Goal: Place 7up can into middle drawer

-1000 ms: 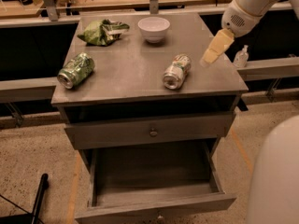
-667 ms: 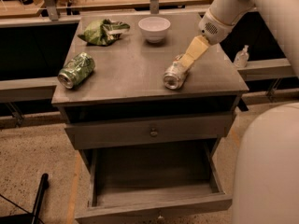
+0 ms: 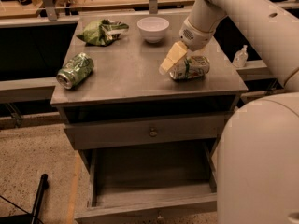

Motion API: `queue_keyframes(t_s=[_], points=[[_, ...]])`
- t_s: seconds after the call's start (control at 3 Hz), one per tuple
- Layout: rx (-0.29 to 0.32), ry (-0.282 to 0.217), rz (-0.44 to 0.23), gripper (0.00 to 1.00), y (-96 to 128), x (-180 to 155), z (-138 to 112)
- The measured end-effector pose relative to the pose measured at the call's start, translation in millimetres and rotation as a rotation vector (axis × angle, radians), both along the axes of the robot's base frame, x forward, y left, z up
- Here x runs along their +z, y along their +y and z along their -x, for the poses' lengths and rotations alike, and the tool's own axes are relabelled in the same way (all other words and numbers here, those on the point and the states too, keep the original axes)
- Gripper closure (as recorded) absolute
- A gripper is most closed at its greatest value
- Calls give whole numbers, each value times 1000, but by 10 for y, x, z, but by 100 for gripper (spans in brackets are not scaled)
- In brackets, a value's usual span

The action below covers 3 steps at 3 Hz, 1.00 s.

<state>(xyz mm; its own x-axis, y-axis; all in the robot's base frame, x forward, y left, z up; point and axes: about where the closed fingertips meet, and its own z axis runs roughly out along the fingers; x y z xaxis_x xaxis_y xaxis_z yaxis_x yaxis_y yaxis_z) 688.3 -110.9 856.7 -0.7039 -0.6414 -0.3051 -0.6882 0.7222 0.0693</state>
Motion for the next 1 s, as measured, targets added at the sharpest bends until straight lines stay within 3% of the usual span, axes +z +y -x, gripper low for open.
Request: queue_keyframes(t_s=[0.33,0.67,1.0], points=[[0,0,0,0,0,0,0],[44,0,20,0,-59,-87,34],[157,-16,12,0,-149,-139,184]])
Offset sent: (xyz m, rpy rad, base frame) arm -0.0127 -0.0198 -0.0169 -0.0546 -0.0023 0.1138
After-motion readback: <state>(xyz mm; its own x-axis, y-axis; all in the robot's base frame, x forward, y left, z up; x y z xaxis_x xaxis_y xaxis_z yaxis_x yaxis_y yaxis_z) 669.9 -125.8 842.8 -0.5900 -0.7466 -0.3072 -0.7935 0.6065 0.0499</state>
